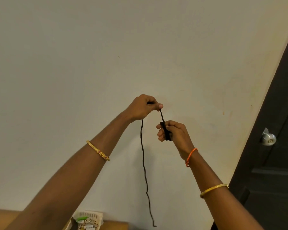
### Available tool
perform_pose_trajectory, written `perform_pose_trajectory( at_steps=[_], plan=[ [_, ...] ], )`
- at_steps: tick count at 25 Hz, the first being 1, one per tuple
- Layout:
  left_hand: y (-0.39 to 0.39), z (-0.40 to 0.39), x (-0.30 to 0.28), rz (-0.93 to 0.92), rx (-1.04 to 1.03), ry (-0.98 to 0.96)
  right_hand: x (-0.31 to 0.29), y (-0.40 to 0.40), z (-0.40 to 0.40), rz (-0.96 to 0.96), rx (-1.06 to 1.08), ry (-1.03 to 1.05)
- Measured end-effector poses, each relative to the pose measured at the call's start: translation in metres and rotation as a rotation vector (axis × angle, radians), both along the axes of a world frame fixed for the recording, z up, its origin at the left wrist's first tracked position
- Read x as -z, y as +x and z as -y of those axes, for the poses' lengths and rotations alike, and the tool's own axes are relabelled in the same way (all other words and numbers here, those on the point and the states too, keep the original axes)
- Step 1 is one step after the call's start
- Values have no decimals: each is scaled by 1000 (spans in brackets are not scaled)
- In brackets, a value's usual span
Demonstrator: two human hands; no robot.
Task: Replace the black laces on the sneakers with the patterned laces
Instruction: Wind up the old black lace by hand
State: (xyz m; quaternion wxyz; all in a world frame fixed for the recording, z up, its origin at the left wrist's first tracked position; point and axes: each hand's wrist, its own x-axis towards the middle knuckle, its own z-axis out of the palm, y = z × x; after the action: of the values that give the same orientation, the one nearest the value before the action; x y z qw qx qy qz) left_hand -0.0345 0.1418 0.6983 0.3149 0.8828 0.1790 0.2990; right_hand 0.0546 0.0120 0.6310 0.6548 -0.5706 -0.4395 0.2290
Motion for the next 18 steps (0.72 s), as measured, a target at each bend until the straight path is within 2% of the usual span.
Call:
perform_pose_trajectory(
  at_steps=[3, 9, 11, 14, 18],
  plan=[
    [2, 1, 23, 59, 0, -216, -9, -1, 4, -89, -67, 40],
    [4, 33, 67, -22, 81, -478, -23, 4, -6, -379, -71, 209],
    [2, 45, 74, -73, 123, -439, -28, 8, -10, -475, -66, 275],
    [-1, 54, 75, -154, 151, -253, -29, 18, -17, -548, -51, 308],
    [-7, 45, 57, -220, 137, -39, -14, 22, -21, -414, 27, 170]
  ],
)
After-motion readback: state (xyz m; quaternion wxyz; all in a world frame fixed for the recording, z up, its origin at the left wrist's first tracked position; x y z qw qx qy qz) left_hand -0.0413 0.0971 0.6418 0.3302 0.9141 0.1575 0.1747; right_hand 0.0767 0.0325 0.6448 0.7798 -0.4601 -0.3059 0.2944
